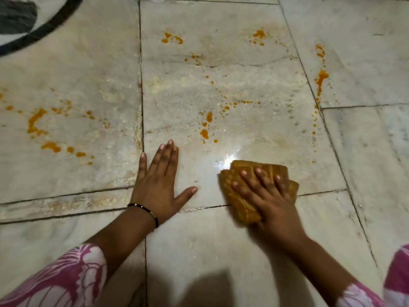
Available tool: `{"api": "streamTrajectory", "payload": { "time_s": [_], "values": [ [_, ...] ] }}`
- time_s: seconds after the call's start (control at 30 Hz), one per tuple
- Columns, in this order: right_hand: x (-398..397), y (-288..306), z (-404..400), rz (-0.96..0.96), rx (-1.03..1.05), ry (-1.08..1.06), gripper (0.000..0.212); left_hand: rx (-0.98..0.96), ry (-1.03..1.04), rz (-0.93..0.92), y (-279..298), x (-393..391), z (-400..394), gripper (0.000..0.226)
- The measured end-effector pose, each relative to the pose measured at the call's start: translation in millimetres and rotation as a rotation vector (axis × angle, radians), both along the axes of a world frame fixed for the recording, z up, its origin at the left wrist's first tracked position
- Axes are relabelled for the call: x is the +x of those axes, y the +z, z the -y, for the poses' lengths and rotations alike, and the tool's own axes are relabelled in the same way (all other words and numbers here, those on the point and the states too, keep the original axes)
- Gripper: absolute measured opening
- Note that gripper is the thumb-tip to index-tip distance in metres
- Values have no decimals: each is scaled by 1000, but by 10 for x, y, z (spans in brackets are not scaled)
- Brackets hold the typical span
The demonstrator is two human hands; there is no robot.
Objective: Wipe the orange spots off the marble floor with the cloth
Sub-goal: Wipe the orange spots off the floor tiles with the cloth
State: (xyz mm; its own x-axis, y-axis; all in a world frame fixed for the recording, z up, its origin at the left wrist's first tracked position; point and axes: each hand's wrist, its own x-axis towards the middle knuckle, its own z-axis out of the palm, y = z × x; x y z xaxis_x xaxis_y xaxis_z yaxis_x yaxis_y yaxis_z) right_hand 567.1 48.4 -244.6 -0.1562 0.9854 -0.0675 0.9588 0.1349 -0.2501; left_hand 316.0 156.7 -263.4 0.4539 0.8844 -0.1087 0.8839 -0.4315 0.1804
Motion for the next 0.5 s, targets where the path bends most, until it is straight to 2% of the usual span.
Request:
{"api": "streamTrajectory", "payload": {
  "time_s": [0.1,0.2,0.33,0.5],
  "values": [
    [340,67,-264,-21,7,-211,66,-21,-14,-24,-32,-37,18,95],
    [197,106,-858,-68,24,-267,75,-14,-5,-18,-33,-12,52,93],
    [-393,-7,-1216,-115,17,-54,66,3,-5,-18,-34,-9,33,91],
    [-416,-37,-479,-143,11,118,61,-2,-1,-5,-35,-18,32,90]
  ]
}}
